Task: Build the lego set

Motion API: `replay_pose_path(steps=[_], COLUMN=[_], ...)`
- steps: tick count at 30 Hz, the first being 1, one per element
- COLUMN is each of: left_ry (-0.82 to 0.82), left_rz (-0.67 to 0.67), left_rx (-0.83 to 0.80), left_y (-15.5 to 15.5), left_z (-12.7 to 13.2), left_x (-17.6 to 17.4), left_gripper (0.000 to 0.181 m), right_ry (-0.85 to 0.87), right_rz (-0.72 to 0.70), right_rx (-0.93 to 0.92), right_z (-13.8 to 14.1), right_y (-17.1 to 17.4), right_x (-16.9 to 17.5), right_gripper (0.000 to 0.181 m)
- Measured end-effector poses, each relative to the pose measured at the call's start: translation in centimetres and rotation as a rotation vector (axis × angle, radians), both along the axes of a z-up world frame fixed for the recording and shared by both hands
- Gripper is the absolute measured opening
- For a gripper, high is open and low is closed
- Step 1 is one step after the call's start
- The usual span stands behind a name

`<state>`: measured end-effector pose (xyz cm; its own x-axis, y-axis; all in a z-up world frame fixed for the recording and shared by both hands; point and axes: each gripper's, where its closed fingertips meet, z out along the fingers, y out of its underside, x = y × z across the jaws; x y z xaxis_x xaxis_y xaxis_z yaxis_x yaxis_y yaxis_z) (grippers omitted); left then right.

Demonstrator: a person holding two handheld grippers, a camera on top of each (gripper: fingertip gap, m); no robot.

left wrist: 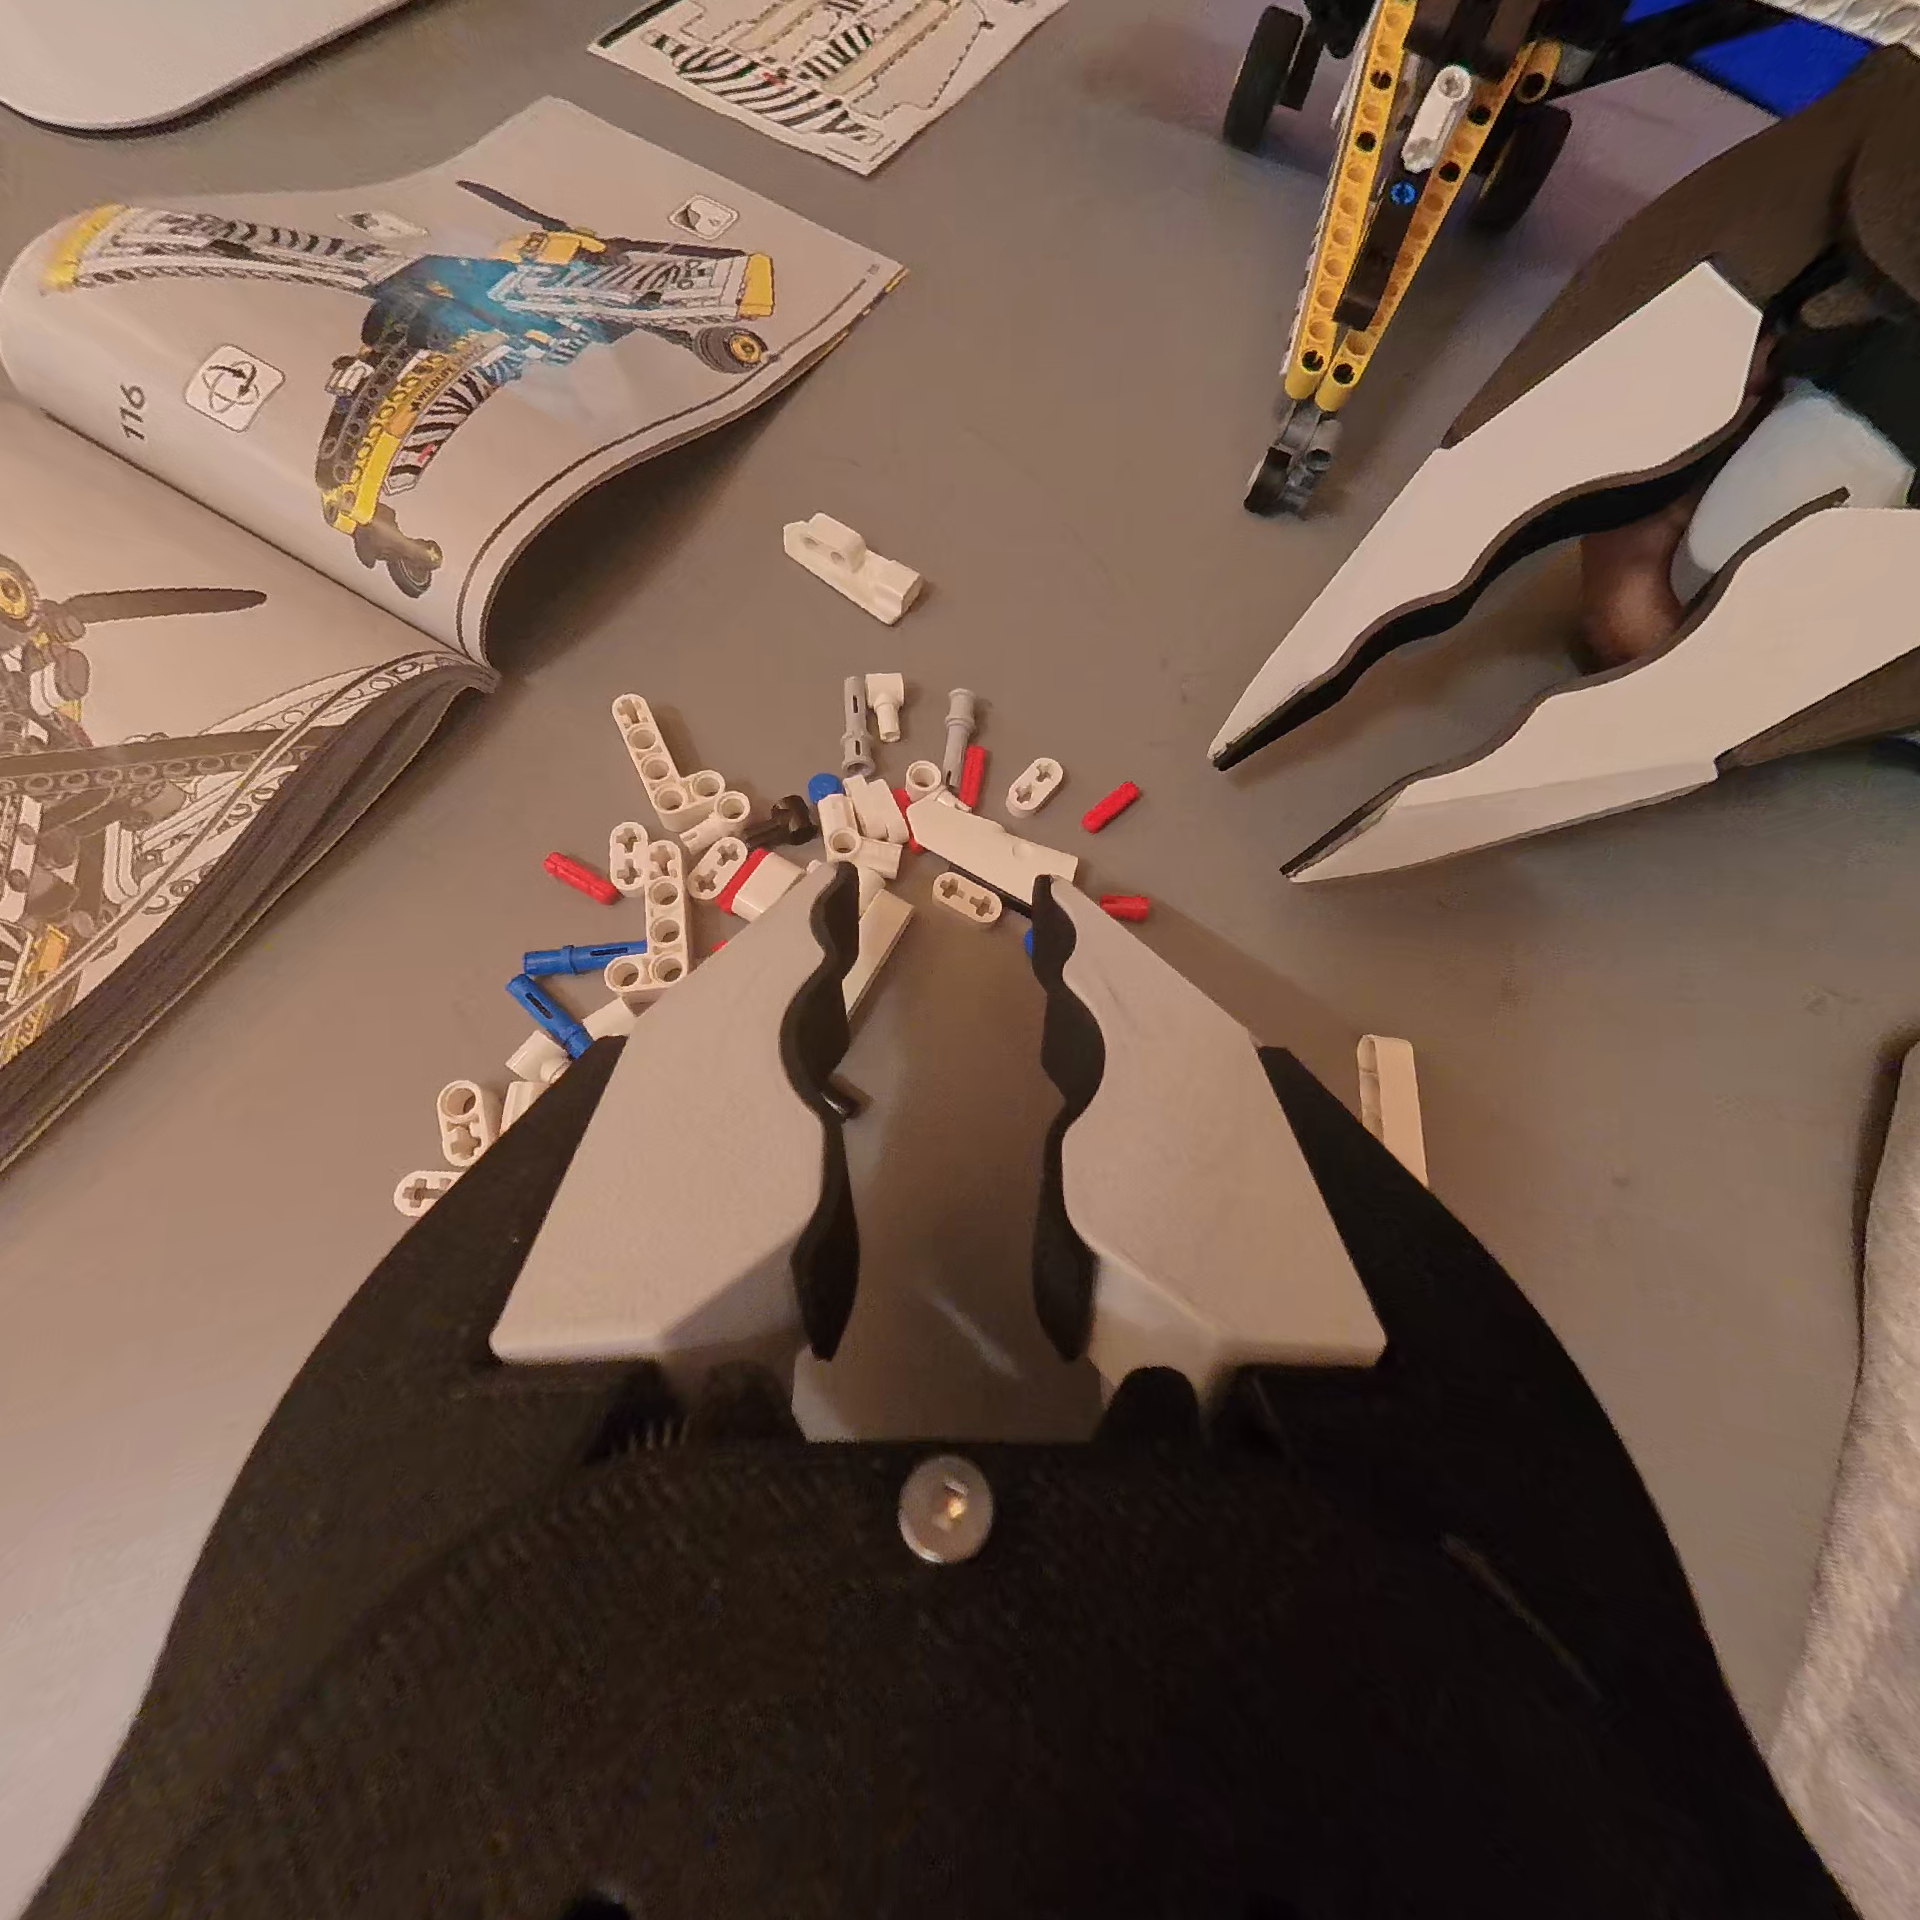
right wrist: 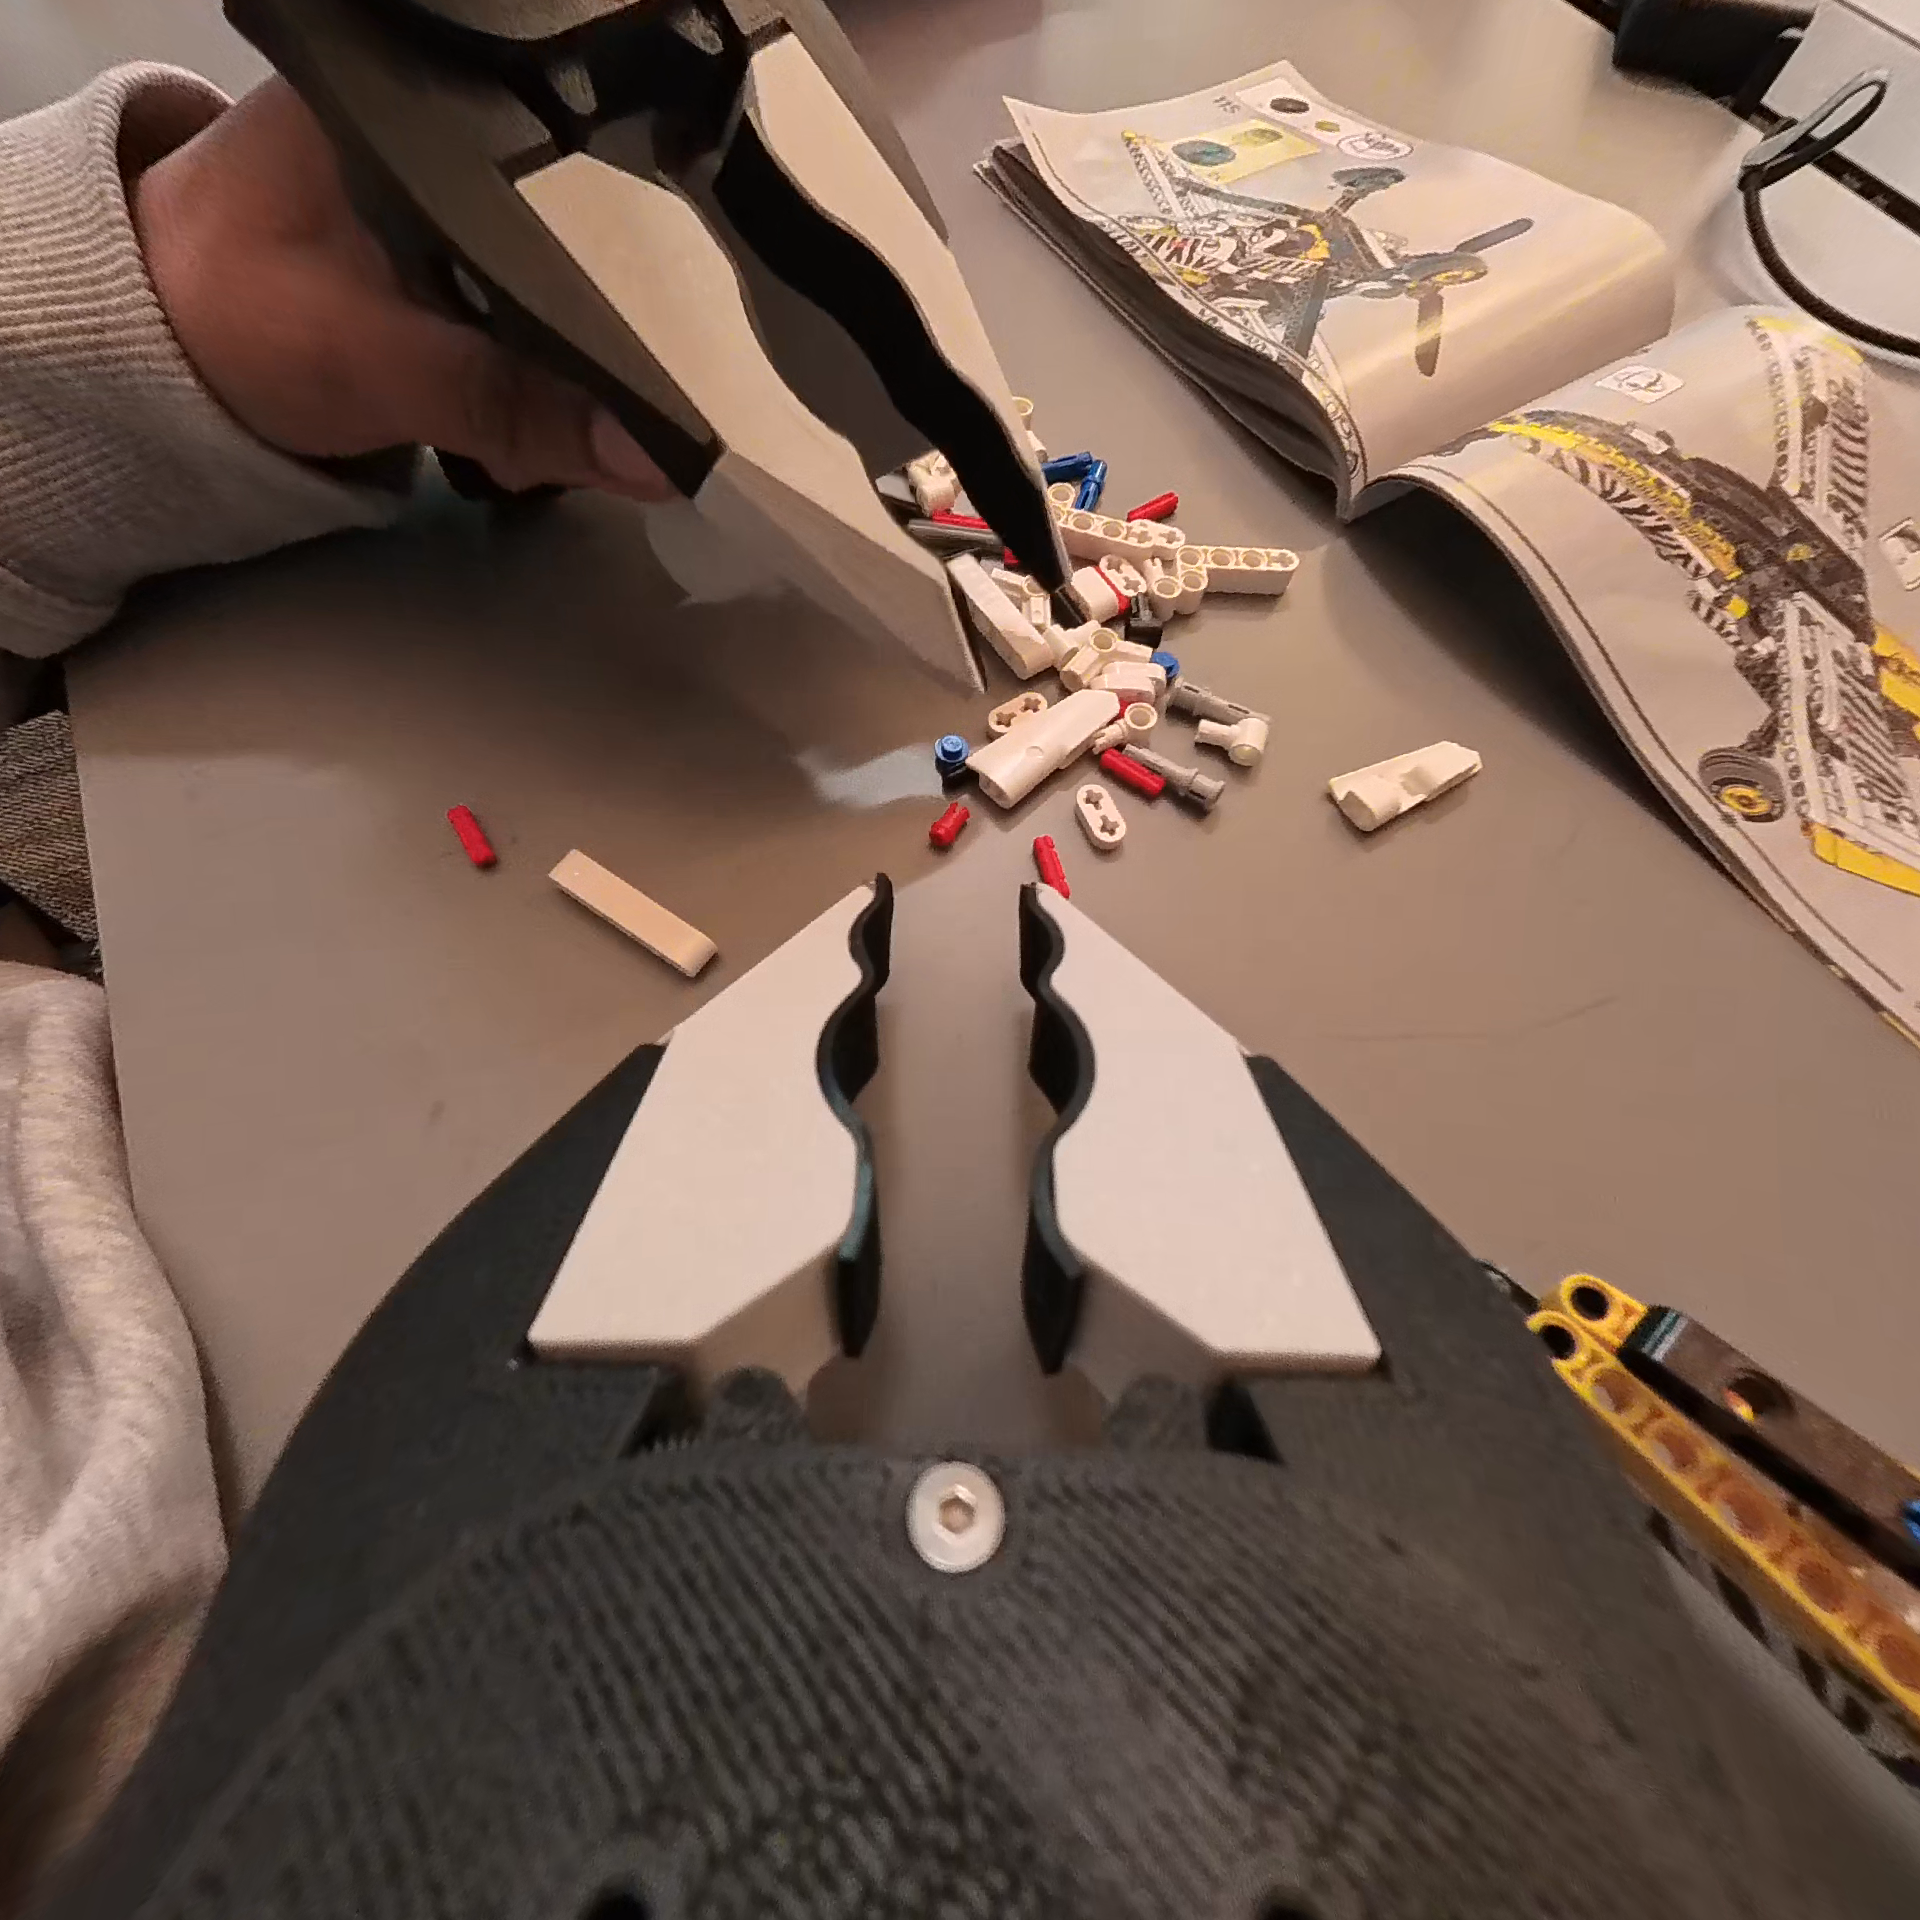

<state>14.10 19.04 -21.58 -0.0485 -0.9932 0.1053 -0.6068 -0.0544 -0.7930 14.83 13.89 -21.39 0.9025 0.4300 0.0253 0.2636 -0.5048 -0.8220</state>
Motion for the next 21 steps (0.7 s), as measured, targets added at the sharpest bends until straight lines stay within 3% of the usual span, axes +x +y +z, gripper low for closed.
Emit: replay_pose_path(steps=[6,10,13,18,21], left_ry=[0.024,-0.111,-0.113,0.075,0.163], left_rz=[0.068,0.137,0.122,0.095,0.099], left_rx=[-0.025,-0.04,-0.021,0.019,0.051], left_y=[1.2,2.7,3.4,6.1,6.8], left_z=[-0.3,3.2,5.6,2.8,1.1], left_x=[0.2,2.7,6.6,14.5,17.5], left_gripper=[0.033,0.026,0.031,0.04,0.043], right_ry=[-0.004,0.002,0.0,-0.026,-0.007], right_rz=[-0.011,-0.013,-0.008,-0.004,-0.005], right_rx=[0.0,0.0,0.002,0.028,0.033], right_z=[0.0,0.0,0.0,0.2,0.4], right_y=[0.1,0.1,0.0,-0.2,-0.2], right_x=[0.1,0.2,0.1,0.0,0.0], right_gripper=[0.023,0.023,0.023,0.019,0.019])
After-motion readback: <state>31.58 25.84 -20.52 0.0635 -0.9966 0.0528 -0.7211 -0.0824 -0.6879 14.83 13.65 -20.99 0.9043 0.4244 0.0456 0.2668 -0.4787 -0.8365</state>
